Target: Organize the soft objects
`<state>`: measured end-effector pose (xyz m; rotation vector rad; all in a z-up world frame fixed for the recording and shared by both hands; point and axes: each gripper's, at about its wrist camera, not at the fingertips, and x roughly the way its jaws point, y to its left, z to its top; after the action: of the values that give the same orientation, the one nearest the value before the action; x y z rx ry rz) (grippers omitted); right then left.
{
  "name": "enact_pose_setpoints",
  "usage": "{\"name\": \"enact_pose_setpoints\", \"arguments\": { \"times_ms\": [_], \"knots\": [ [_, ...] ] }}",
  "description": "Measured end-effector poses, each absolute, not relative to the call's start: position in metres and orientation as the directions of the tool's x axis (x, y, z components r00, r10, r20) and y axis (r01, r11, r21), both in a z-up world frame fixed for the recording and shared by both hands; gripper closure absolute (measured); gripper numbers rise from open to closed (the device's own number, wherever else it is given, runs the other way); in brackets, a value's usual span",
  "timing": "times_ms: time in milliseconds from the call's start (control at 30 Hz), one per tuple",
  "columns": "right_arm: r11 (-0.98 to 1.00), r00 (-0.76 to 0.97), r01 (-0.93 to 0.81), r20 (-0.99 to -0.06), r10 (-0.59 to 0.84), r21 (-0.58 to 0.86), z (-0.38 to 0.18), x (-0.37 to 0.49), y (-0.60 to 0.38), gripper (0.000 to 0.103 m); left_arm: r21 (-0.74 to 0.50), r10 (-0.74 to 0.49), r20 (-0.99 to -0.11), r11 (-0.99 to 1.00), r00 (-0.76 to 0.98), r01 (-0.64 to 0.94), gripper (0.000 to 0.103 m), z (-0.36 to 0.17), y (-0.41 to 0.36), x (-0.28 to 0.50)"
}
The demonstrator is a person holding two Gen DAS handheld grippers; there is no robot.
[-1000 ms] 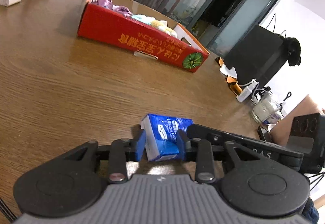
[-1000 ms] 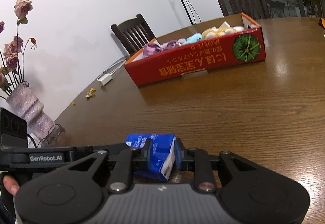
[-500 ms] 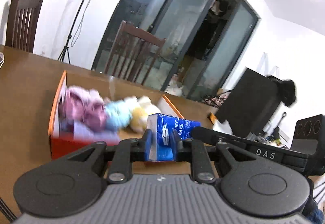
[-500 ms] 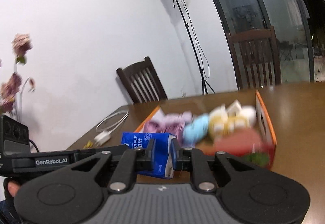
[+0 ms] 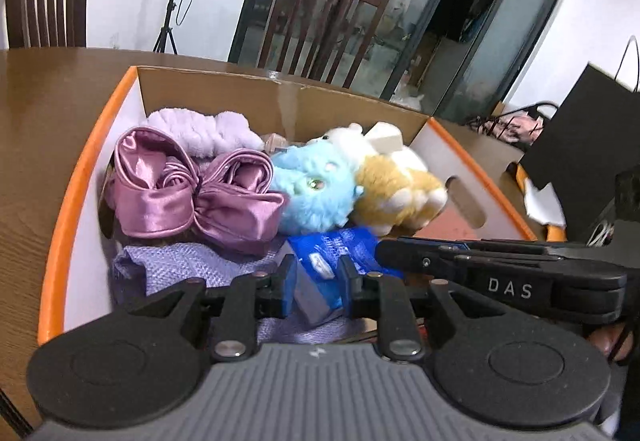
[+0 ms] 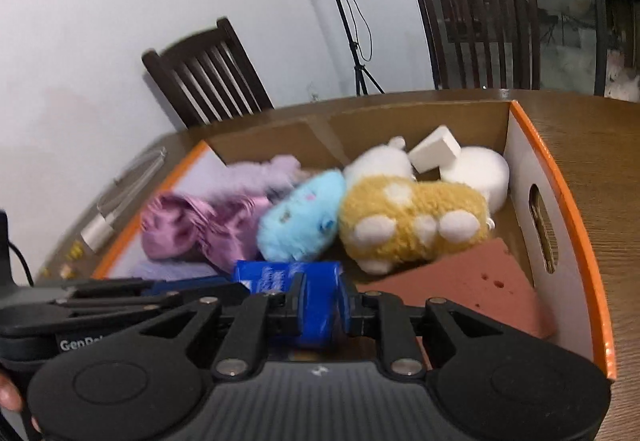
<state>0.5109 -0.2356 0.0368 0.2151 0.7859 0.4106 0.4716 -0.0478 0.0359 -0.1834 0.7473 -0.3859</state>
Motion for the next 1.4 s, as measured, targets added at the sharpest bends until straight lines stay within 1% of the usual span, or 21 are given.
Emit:
{"name": "enact_pose_setpoints", "arguments": {
  "times_ms": [133,233,300,367,433,533,600,633,700,733,767,800,833,867,900,967,1033,1100,1400],
  "knots": [
    [0.9,0.637,-0.294,-0.636,0.436,0.322,0.029,0.507,-0.232,0.084,-0.28,-0.399,-0.625,0.917,0.671,0.285,0.081,0.036,-0.051,0.47],
    [0.902,0.643,-0.293,-0.634,0.431,0.316,0.032,0.506,-0.233,0.084,-0.282,-0.396,-0.627,0.918,0.671,0.278,0.077,0.039,-0.05,0.471],
    [0.906,0.659,-0.3,-0.622,0.423,0.298,0.04,0.5,-0.233,0.082,-0.278,-0.391,-0.616,0.92,0.683,0.276,0.072,0.046,-0.048,0.467],
    [0.908,0.679,-0.305,-0.604,0.419,0.287,0.053,0.492,-0.239,0.08,-0.268,-0.386,-0.596,0.922,0.704,0.279,0.07,0.057,-0.044,0.457],
    [0.912,0.702,-0.307,-0.582,0.41,0.272,0.069,0.48,-0.247,0.079,-0.252,-0.379,-0.573,0.925,0.727,0.284,0.068,0.072,-0.039,0.444],
    [0.926,0.742,-0.299,-0.553,0.378,0.232,0.093,0.457,-0.259,0.075,-0.202,-0.35,-0.531,0.937,0.772,0.285,0.06,0.095,-0.032,0.417],
    [0.935,0.767,-0.289,-0.534,0.356,0.208,0.108,0.437,-0.268,0.069,-0.16,-0.319,-0.503,0.948,0.803,0.276,0.053,0.109,-0.027,0.396],
    [0.938,0.777,-0.284,-0.525,0.346,0.199,0.115,0.427,-0.272,0.067,-0.143,-0.308,-0.488,0.951,0.817,0.273,0.051,0.115,-0.025,0.384],
    [0.945,0.798,-0.27,-0.506,0.326,0.183,0.127,0.405,-0.282,0.058,-0.112,-0.288,-0.459,0.957,0.84,0.267,0.045,0.127,-0.019,0.36],
    [0.949,0.808,-0.261,-0.498,0.315,0.177,0.133,0.395,-0.287,0.056,-0.092,-0.273,-0.441,0.961,0.855,0.259,0.043,0.133,-0.017,0.345],
    [0.953,0.819,-0.252,-0.489,0.302,0.167,0.138,0.383,-0.29,0.051,-0.076,-0.26,-0.425,0.965,0.867,0.252,0.036,0.137,-0.015,0.334],
    [0.958,0.83,-0.241,-0.479,0.285,0.152,0.142,0.371,-0.294,0.045,-0.061,-0.242,-0.405,0.969,0.882,0.238,0.025,0.141,-0.013,0.321],
    [0.964,0.842,-0.229,-0.469,0.267,0.137,0.145,0.36,-0.296,0.041,-0.048,-0.225,-0.379,0.974,0.898,0.223,0.019,0.144,-0.01,0.307],
    [0.97,0.857,-0.212,-0.454,0.243,0.12,0.148,0.347,-0.298,0.03,-0.037,-0.21,-0.352,0.977,0.912,0.21,0.009,0.146,-0.008,0.295],
    [0.975,0.873,-0.196,-0.434,0.222,0.104,0.149,0.335,-0.3,0.016,-0.026,-0.189,-0.319,0.981,0.929,0.191,0.002,0.147,-0.007,0.282],
    [0.985,0.917,-0.158,-0.359,0.172,0.069,0.151,0.306,-0.302,0.005,-0.002,-0.159,-0.272,0.986,0.949,0.165,0.001,0.146,-0.005,0.26],
    [0.991,0.949,-0.123,-0.288,0.131,0.047,0.149,0.281,-0.304,0.002,0.017,-0.147,-0.25,0.988,0.957,0.156,0.0,0.144,-0.004,0.241],
    [0.994,0.963,-0.1,-0.246,0.106,0.039,0.145,0.261,-0.304,0.001,0.01,-0.145,-0.225,0.988,0.963,0.151,0.0,0.141,-0.002,0.226],
    [0.994,0.973,-0.08,-0.21,0.094,0.072,0.127,0.211,-0.294,0.001,0.005,-0.145,-0.176,0.989,0.974,0.149,0.0,0.127,0.002,0.175]
  ]
}}
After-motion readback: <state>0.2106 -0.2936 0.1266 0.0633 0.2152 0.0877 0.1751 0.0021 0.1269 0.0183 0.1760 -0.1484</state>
